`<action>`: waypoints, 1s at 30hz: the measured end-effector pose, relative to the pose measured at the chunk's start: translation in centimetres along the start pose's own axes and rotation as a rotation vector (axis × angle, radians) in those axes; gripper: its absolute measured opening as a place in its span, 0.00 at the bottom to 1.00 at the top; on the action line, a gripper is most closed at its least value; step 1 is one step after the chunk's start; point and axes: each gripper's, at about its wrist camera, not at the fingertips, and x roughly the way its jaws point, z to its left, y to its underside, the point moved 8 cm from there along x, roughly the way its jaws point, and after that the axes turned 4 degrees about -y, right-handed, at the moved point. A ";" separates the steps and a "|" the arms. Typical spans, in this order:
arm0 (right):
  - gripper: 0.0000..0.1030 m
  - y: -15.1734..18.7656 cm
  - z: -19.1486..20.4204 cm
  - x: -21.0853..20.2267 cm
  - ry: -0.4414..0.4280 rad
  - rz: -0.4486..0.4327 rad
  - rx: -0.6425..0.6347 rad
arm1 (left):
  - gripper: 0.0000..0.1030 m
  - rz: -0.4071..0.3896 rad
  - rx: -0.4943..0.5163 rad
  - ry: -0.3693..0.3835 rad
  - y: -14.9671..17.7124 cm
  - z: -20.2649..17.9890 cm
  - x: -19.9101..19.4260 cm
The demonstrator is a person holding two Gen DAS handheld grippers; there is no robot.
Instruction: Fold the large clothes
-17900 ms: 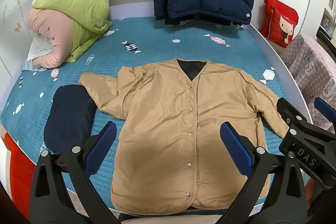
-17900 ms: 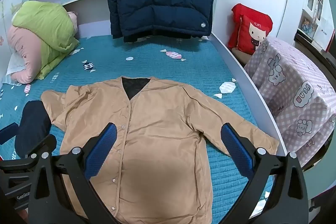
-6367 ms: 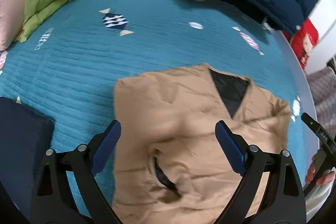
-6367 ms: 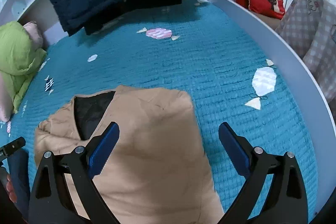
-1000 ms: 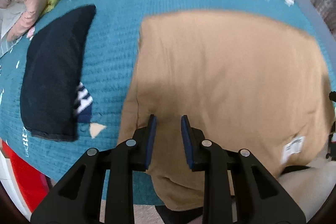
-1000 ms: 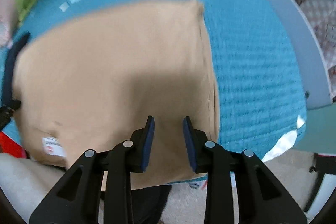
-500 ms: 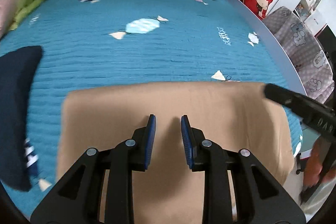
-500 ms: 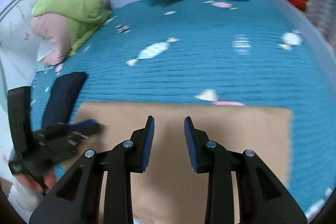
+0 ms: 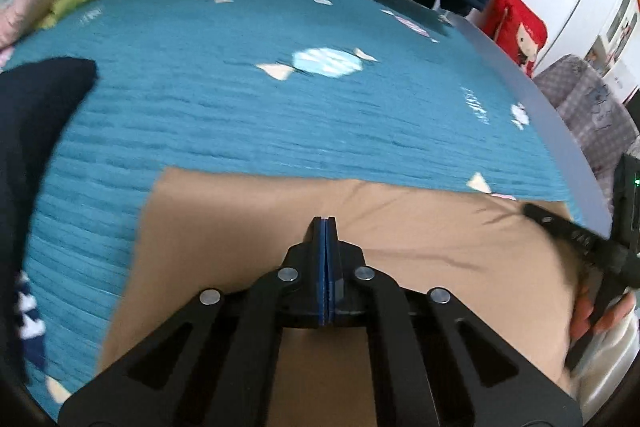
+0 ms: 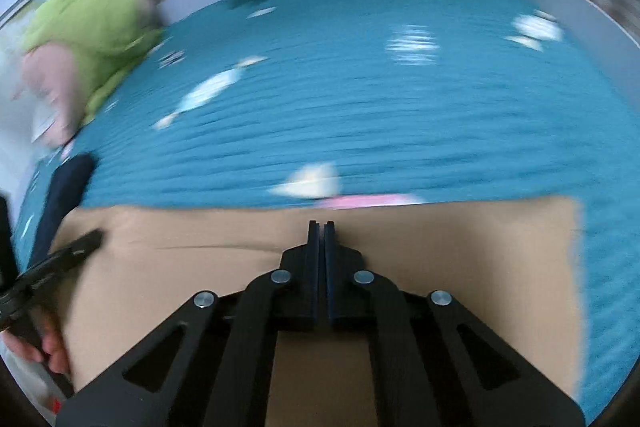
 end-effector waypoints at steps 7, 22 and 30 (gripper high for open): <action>0.00 -1.0 -5.0 -3.2 0.177 -0.055 0.023 | 0.03 -0.037 -0.033 -0.086 -0.8 3.9 -1.2; 0.06 -0.9 2.7 -8.1 0.027 -0.119 0.013 | 0.05 -0.038 0.072 -0.087 -2.1 -0.4 -5.7; 0.16 4.9 13.5 -2.1 -0.146 0.126 -0.264 | 0.07 0.172 0.112 0.031 3.1 -3.3 -2.7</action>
